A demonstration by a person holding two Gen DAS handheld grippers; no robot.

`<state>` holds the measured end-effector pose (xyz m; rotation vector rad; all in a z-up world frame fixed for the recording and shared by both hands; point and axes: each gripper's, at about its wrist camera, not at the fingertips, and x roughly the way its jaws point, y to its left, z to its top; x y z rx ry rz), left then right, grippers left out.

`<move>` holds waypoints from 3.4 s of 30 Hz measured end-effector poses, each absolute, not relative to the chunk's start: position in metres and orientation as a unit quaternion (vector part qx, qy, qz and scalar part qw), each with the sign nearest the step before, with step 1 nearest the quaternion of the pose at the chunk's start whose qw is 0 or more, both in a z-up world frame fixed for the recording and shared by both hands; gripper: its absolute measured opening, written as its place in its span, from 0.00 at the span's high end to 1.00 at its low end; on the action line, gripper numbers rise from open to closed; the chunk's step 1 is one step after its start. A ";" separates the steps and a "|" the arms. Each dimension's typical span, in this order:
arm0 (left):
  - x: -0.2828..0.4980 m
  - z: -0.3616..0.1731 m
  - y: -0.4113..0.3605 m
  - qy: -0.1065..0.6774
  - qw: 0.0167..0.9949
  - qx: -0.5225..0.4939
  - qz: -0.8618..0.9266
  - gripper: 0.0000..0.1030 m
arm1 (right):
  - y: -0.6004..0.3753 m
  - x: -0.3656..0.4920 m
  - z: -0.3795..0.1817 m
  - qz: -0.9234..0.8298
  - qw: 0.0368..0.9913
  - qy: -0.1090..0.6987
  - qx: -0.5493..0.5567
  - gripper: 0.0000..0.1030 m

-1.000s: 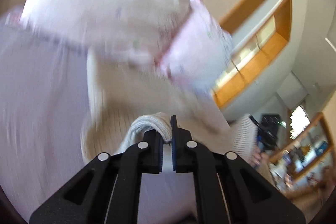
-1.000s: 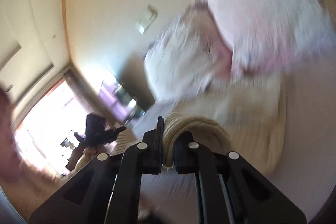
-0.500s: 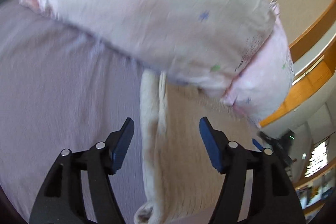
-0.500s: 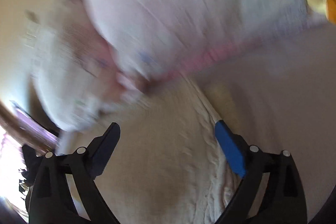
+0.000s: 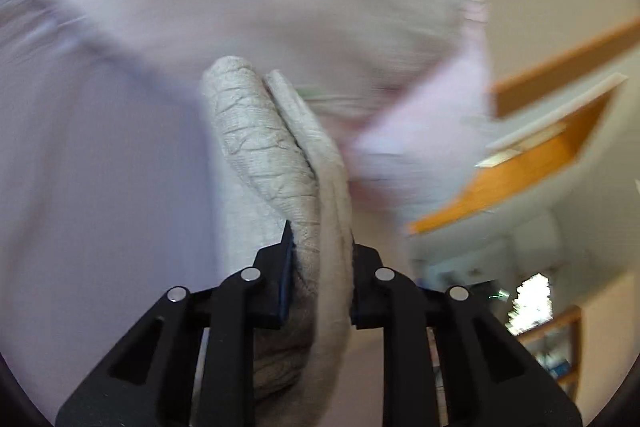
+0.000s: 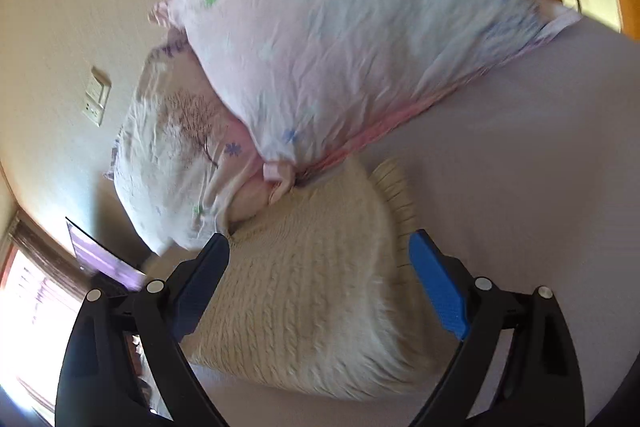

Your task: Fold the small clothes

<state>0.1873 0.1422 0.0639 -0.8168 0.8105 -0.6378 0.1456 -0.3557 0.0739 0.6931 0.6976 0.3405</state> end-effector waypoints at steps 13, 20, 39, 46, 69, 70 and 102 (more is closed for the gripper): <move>0.226 0.058 -0.045 0.393 0.681 -0.405 -0.466 0.23 | -0.409 0.138 0.082 0.161 0.857 0.335 0.356 0.01; 0.214 0.023 0.015 0.479 0.767 -0.293 -0.311 0.22 | -0.386 0.199 0.037 0.207 0.782 0.453 0.375 0.02; 0.140 0.037 0.090 0.419 0.843 -0.179 -0.287 0.55 | -0.263 0.180 0.035 0.291 0.768 0.497 0.280 0.45; 0.076 0.062 0.147 0.340 0.913 -0.131 -0.181 0.21 | -0.275 0.173 0.069 0.251 0.819 0.411 0.312 0.47; 0.009 0.036 0.071 0.395 0.914 -0.051 -0.077 0.02 | -0.224 0.114 0.052 0.193 0.852 0.465 0.142 0.44; 0.009 0.034 0.067 0.399 0.912 -0.048 -0.075 0.02 | -0.229 0.108 0.057 0.185 0.863 0.448 0.143 0.45; 0.010 0.006 0.024 0.478 0.879 0.006 -0.007 0.02 | -0.167 0.006 0.015 0.068 0.895 0.441 -0.019 0.01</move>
